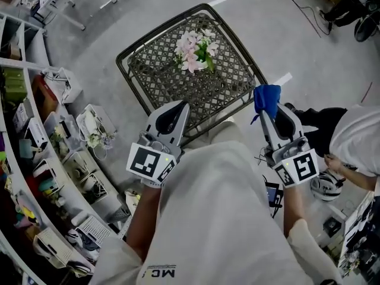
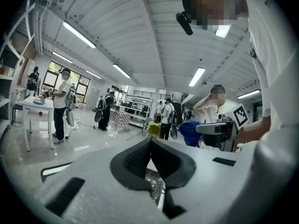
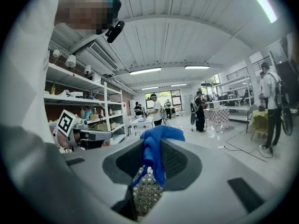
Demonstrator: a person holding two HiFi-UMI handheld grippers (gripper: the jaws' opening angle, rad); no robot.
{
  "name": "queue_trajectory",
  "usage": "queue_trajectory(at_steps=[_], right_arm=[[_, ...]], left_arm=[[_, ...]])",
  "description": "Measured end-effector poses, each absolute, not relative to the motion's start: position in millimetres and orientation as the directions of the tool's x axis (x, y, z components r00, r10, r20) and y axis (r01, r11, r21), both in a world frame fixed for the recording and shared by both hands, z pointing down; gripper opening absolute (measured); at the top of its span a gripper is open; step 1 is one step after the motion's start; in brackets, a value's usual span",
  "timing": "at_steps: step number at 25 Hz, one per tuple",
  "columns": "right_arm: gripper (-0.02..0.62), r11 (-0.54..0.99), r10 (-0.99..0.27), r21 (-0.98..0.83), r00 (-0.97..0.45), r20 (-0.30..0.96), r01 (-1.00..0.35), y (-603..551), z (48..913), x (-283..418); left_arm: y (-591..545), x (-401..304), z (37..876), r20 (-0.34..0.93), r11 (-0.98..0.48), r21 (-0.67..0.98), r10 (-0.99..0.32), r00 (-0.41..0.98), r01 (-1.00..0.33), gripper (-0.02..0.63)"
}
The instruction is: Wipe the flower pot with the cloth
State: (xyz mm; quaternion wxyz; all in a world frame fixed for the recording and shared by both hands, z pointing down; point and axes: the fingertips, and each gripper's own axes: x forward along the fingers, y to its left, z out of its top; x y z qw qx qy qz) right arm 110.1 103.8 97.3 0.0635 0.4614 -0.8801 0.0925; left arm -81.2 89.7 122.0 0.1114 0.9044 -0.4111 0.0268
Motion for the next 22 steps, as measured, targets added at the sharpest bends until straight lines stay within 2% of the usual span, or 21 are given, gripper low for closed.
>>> queue_trajectory(at_steps=[22], right_arm=[[0.114, 0.515, -0.835, -0.087, -0.522, 0.175, -0.853, 121, 84, 101]], left_arm=[[94, -69, 113, 0.142, -0.687, 0.152, -0.696, 0.704, -0.710, 0.021]])
